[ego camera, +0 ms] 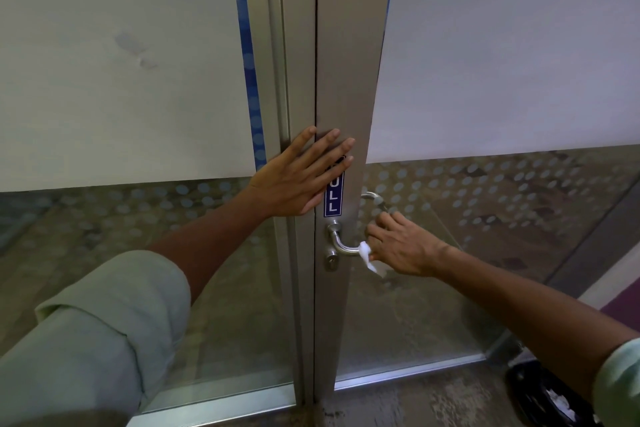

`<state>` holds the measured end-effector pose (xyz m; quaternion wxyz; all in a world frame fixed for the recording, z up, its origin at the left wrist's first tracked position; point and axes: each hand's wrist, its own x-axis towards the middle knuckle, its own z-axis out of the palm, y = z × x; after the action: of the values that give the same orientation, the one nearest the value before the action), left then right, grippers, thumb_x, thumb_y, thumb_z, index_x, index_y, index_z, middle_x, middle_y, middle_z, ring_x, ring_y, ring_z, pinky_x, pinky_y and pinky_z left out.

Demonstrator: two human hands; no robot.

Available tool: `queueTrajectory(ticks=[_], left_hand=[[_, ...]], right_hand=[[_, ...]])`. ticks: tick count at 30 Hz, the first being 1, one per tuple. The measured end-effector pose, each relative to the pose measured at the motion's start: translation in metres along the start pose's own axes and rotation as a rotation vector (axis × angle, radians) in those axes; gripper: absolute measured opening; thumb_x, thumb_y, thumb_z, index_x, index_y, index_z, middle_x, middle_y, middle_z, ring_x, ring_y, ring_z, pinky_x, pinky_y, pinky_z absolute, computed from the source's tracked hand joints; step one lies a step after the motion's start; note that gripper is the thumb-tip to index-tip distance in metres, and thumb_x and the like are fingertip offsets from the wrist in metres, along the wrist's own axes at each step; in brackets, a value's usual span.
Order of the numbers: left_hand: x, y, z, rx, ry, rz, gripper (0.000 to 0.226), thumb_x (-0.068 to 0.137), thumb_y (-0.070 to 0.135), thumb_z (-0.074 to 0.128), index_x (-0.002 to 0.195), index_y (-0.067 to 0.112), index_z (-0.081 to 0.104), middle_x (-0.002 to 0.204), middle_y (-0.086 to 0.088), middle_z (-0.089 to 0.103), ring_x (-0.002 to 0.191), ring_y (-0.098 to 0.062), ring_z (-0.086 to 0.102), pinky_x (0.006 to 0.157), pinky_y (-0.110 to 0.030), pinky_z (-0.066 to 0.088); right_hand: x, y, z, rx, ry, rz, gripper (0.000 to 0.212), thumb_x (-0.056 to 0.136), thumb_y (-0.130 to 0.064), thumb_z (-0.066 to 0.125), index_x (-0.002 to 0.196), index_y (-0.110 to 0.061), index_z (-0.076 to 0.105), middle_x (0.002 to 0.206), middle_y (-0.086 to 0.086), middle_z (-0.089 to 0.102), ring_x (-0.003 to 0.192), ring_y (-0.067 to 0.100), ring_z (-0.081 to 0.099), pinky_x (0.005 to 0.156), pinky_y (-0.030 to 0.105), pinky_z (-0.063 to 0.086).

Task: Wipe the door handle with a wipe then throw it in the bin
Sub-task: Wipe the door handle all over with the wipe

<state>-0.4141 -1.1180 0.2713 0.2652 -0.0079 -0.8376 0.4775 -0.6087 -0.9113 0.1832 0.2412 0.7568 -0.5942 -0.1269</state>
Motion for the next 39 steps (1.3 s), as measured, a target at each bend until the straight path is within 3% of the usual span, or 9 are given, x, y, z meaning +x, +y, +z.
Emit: queueTrajectory(ticks=[6, 12, 17, 20, 23, 28, 34, 37, 39], left_hand=[[0.0, 0.0, -0.002, -0.022, -0.014, -0.002, 0.079, 0.101, 0.054, 0.022, 0.162, 0.008, 0.004, 0.168, -0.023, -0.003, 0.155, -0.042, 0.004, 0.124, -0.059, -0.007], [0.0, 0.0, -0.005, -0.009, -0.025, 0.0, 0.082, 0.1, 0.056, 0.029, 0.162, 0.008, 0.006, 0.169, -0.022, 0.001, 0.155, -0.042, 0.005, 0.124, -0.059, 0.0], [0.0, 0.001, -0.005, 0.009, -0.036, 0.004, 0.082, 0.1, 0.057, 0.028, 0.162, 0.009, 0.007, 0.169, -0.021, 0.003, 0.155, -0.042, 0.006, 0.124, -0.059, -0.001], [0.0, 0.001, -0.003, 0.007, -0.039, 0.004, 0.082, 0.1, 0.058, 0.028, 0.162, 0.009, 0.006, 0.169, -0.021, 0.002, 0.155, -0.043, 0.005, 0.124, -0.059, -0.003], [0.0, 0.001, -0.001, 0.004, -0.036, 0.004, 0.083, 0.1, 0.058, 0.028, 0.162, 0.008, 0.006, 0.169, -0.021, 0.001, 0.155, -0.043, 0.004, 0.124, -0.059, -0.006], [0.0, 0.0, -0.001, -0.001, -0.034, 0.003, 0.082, 0.1, 0.058, 0.029, 0.162, 0.009, 0.007, 0.169, -0.021, 0.002, 0.155, -0.043, 0.005, 0.124, -0.06, -0.004], [0.0, 0.002, -0.004, 0.017, -0.042, 0.005, 0.079, 0.101, 0.056, 0.026, 0.162, 0.009, 0.008, 0.169, -0.021, 0.006, 0.155, -0.043, 0.009, 0.123, -0.059, 0.0], [0.0, 0.001, -0.005, 0.02, -0.049, 0.005, 0.079, 0.101, 0.056, 0.025, 0.162, 0.009, 0.009, 0.169, -0.021, 0.006, 0.155, -0.042, 0.01, 0.123, -0.059, 0.0], [0.0, 0.002, -0.005, 0.022, -0.046, 0.006, 0.079, 0.101, 0.056, 0.025, 0.162, 0.009, 0.009, 0.169, -0.021, 0.007, 0.155, -0.042, 0.01, 0.123, -0.059, 0.0]], right_hand=[[-0.027, 0.039, 0.003, -0.029, -0.084, -0.058, 0.03, 0.095, -0.024, 0.035, 0.11, -0.023, 0.06, 0.109, 0.002, 0.061, 0.095, 0.023, 0.053, 0.076, 0.037, 0.048], [-0.027, 0.058, 0.007, -0.091, -0.112, -0.137, 0.037, 0.091, -0.018, 0.043, 0.125, -0.023, 0.055, 0.123, 0.002, 0.06, 0.103, 0.027, 0.057, 0.073, 0.037, 0.048], [-0.023, 0.062, 0.011, -0.149, -0.073, -0.143, 0.037, 0.095, -0.018, 0.036, 0.127, -0.018, 0.054, 0.117, 0.003, 0.06, 0.095, 0.025, 0.056, 0.071, 0.037, 0.045], [-0.023, 0.059, 0.013, -0.161, -0.03, -0.131, 0.026, 0.096, -0.017, 0.041, 0.117, -0.015, 0.056, 0.105, 0.003, 0.06, 0.086, 0.023, 0.052, 0.068, 0.036, 0.041], [-0.024, 0.054, 0.015, -0.136, -0.007, -0.078, 0.019, 0.093, -0.017, 0.042, 0.102, -0.015, 0.058, 0.093, 0.003, 0.061, 0.077, 0.02, 0.049, 0.065, 0.035, 0.041], [-0.022, 0.05, 0.021, -0.13, -0.059, -0.021, 0.019, 0.095, -0.02, 0.047, 0.109, -0.014, 0.059, 0.097, 0.004, 0.062, 0.082, 0.018, 0.049, 0.071, 0.034, 0.044], [-0.021, 0.049, 0.024, -0.102, -0.122, 0.097, 0.014, 0.096, -0.02, 0.049, 0.102, -0.016, 0.061, 0.094, 0.003, 0.066, 0.084, 0.018, 0.049, 0.074, 0.033, 0.042], [-0.026, 0.044, 0.03, 0.021, -0.126, 0.243, 0.017, 0.096, -0.019, 0.046, 0.099, -0.022, 0.063, 0.094, -0.002, 0.067, 0.086, 0.015, 0.048, 0.075, 0.031, 0.038], [-0.033, 0.039, 0.035, 0.253, -0.093, 0.404, 0.022, 0.095, -0.017, 0.043, 0.093, -0.026, 0.064, 0.092, -0.005, 0.069, 0.083, 0.012, 0.044, 0.075, 0.03, 0.038]])
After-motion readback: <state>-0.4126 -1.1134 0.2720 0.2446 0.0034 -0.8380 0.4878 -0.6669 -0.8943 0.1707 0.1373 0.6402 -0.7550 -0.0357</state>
